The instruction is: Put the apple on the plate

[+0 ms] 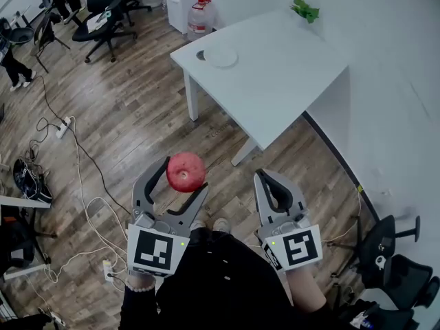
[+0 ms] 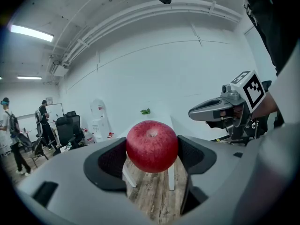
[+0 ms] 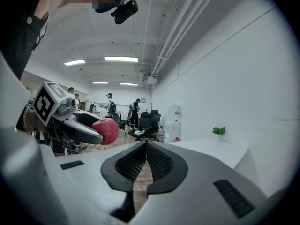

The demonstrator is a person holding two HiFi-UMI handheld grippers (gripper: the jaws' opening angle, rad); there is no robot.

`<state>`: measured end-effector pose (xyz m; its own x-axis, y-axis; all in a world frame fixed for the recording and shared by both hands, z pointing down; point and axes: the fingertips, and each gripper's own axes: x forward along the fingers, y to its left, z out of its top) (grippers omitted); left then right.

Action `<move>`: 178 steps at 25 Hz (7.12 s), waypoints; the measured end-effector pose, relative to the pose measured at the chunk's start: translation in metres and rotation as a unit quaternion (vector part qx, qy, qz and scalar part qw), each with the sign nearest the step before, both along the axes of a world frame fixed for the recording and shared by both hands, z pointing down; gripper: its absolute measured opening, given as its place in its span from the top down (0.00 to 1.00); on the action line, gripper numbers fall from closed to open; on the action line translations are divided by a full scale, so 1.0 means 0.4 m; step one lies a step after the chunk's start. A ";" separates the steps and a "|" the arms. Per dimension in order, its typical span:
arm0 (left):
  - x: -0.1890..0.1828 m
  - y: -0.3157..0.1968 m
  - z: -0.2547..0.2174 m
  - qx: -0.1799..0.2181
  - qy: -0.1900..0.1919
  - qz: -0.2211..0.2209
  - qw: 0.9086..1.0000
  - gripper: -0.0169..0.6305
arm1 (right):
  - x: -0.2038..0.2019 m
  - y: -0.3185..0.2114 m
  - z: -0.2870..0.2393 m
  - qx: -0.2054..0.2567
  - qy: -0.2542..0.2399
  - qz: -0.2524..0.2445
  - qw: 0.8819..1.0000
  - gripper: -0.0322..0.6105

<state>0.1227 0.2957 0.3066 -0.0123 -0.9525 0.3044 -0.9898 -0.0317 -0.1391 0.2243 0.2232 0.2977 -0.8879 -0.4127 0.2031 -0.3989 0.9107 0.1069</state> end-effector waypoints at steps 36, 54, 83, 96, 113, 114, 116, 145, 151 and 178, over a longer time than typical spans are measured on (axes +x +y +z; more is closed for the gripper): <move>-0.149 0.087 -0.001 0.018 -0.020 -0.007 1.000 0.44 | -0.106 0.069 0.006 0.017 -0.007 0.008 1.000 0.88; -0.254 -0.110 0.004 0.009 -0.021 -0.039 0.999 0.44 | -0.239 -0.149 0.023 0.008 -0.011 -0.033 0.999 0.88; -0.380 -0.497 -0.035 0.012 -0.032 -0.095 0.995 0.44 | -0.400 -0.562 0.000 0.010 -0.034 -0.091 0.995 0.88; -0.398 -0.568 -0.042 0.013 -0.037 -0.090 0.995 0.44 | -0.419 -0.633 0.000 0.012 -0.034 -0.089 0.995 0.88; -0.417 -0.615 -0.027 0.022 -0.029 -0.071 0.997 0.44 | -0.423 -0.666 0.003 0.021 -0.033 -0.065 0.997 0.88; -0.424 -0.621 -0.028 0.023 -0.029 -0.069 0.997 0.44 | -0.428 -0.670 0.003 0.021 -0.033 -0.062 0.997 0.88; -0.438 -0.639 -0.028 0.022 -0.033 -0.063 0.997 0.44 | -0.435 -0.684 0.007 0.019 -0.034 -0.056 0.998 0.88; -0.691 -0.975 0.038 -0.010 -0.011 0.083 0.996 0.44 | -0.633 -0.934 0.060 -0.012 0.002 0.086 0.996 0.88; -0.708 -1.043 0.046 -0.006 -0.004 0.127 0.992 0.44 | -0.651 -0.970 0.059 -0.009 0.008 0.125 0.992 0.88; -0.663 -1.322 0.237 -0.016 -0.037 0.295 0.955 0.44 | -0.565 -1.058 0.090 -0.014 0.041 0.295 0.954 0.88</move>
